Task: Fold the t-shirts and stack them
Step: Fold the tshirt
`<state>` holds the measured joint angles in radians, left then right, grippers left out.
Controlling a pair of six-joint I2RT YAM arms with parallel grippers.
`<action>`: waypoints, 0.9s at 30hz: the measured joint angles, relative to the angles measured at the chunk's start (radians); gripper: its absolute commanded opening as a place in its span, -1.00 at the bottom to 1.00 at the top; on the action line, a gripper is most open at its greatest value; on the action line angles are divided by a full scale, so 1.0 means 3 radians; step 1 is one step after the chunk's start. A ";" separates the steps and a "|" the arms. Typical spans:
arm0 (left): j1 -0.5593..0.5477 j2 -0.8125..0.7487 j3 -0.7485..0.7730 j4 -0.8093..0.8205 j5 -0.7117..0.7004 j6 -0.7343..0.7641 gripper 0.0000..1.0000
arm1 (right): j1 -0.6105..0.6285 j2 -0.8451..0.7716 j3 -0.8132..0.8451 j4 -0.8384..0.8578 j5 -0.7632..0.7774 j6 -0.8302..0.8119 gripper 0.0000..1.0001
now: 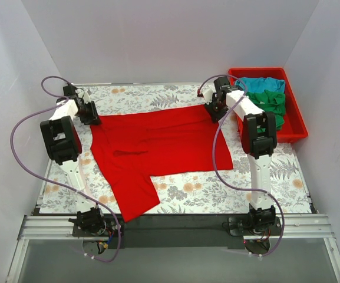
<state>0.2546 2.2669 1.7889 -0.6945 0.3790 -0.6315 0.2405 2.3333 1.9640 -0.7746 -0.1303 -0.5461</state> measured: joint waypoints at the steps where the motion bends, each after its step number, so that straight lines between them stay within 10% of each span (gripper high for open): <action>1: 0.0005 0.0001 0.0005 0.0010 -0.0031 -0.0006 -0.48 | -0.0003 0.0000 0.0013 0.0036 0.0043 -0.0001 -0.50; 9: 0.0020 0.0387 0.0605 -0.0018 -0.0065 -0.0108 -0.42 | -0.0014 0.0220 0.0328 0.0193 0.0238 0.0058 -0.48; 17: 0.0034 0.0687 0.1294 -0.0200 0.0277 -0.0057 0.17 | -0.0018 0.0207 0.0373 0.0318 0.0120 0.0075 0.28; 18: 0.0037 0.0619 0.1259 -0.0228 0.0348 -0.0023 0.21 | -0.0019 0.0112 0.0290 0.0303 0.0057 0.0074 0.68; 22: 0.0043 -0.0032 0.0650 -0.0345 0.0624 0.0220 0.50 | -0.0019 -0.0544 -0.0201 0.0228 -0.0200 -0.0060 0.97; 27: 0.0048 -0.1265 -0.0285 -0.0483 0.0868 0.0704 0.58 | 0.0005 -0.1558 -0.0706 0.0104 -0.0423 -0.0409 0.94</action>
<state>0.2691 1.8874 1.7035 -0.8394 0.6395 -0.4202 0.2420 1.8660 1.7523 -0.7433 -0.2573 -0.6689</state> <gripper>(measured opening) 0.777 0.983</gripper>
